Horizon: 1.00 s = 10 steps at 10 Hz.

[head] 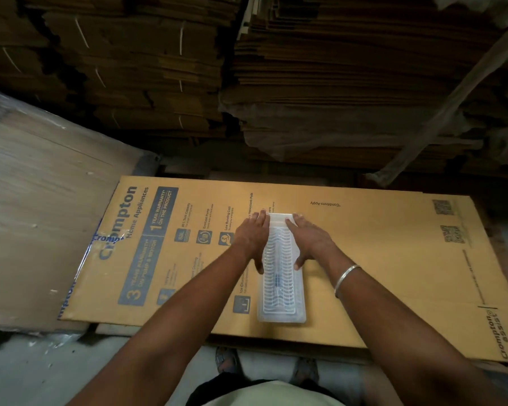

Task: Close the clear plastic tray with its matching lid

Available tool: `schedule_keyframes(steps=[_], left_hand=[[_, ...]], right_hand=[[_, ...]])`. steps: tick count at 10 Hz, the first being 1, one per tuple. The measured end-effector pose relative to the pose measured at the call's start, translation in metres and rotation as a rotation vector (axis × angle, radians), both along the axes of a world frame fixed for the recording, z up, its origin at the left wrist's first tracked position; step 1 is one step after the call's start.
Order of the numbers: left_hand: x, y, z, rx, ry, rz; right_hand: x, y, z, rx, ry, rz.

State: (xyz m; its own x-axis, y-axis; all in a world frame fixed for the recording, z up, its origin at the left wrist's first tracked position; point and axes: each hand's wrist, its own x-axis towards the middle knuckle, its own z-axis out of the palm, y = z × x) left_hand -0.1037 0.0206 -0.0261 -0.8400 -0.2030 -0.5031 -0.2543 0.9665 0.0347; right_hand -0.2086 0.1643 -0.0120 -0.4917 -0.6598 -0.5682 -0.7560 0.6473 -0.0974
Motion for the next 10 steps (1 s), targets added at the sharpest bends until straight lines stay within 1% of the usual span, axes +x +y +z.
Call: schedule_keyframes(steps=[1,2,5,7,8,9,10], left_hand=[[-0.013,-0.004,-0.009,-0.017,-0.064,0.003],[-0.014,-0.005,-0.014,-0.017,-0.067,-0.008],[-0.01,-0.008,-0.004,0.07,-0.036,0.036],[-0.009,-0.008,0.002,0.096,-0.012,0.014],[-0.01,-0.013,0.011,0.141,0.02,0.071],[-0.014,-0.02,0.02,0.097,0.197,0.16],[-0.02,-0.028,0.036,-0.003,0.445,0.234]], right_hand=[[-0.007,-0.005,-0.003,0.02,-0.029,-0.001],[-0.009,-0.004,-0.008,-0.003,-0.047,0.006],[-0.015,-0.005,-0.012,-0.025,-0.072,0.006],[-0.013,-0.007,-0.011,-0.036,-0.053,0.023],[-0.014,-0.012,-0.006,-0.035,-0.011,0.031],[-0.014,-0.018,0.0,-0.174,0.105,-0.049],[-0.016,-0.024,0.012,-0.401,0.224,-0.117]])
